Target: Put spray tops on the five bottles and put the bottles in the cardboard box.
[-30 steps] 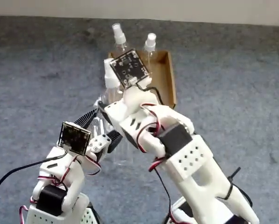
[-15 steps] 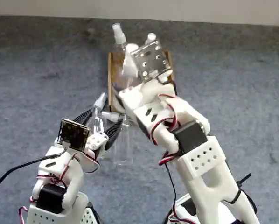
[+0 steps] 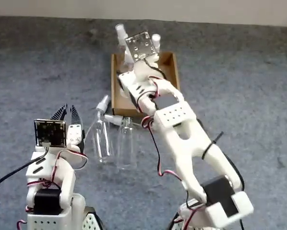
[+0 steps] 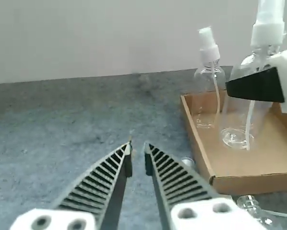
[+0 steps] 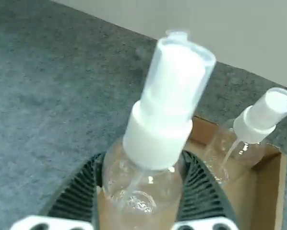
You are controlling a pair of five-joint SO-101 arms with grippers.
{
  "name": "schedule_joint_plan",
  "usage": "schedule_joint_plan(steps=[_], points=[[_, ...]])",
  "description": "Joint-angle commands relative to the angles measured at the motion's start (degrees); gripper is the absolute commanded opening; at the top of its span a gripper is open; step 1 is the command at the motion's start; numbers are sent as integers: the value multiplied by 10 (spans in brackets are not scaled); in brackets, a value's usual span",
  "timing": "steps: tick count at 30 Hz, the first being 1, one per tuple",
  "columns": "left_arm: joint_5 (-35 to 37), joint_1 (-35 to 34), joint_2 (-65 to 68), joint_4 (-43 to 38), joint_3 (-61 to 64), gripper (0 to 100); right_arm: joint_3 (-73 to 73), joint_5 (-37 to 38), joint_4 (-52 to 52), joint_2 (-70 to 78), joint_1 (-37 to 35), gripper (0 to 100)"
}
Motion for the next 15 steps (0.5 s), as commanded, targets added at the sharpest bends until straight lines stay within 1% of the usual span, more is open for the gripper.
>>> schedule_joint_plan(steps=[1, 10, 15], points=[[5, -7, 0, -17, -6, 5, -42, 5, -51, 11, 9, 3], [4, -6, 0, -17, -4, 5, -45, 6, -131, 98, 8, 3], [4, -6, 0, -17, -3, 5, -101, 4, -132, 150, 9, 3]])
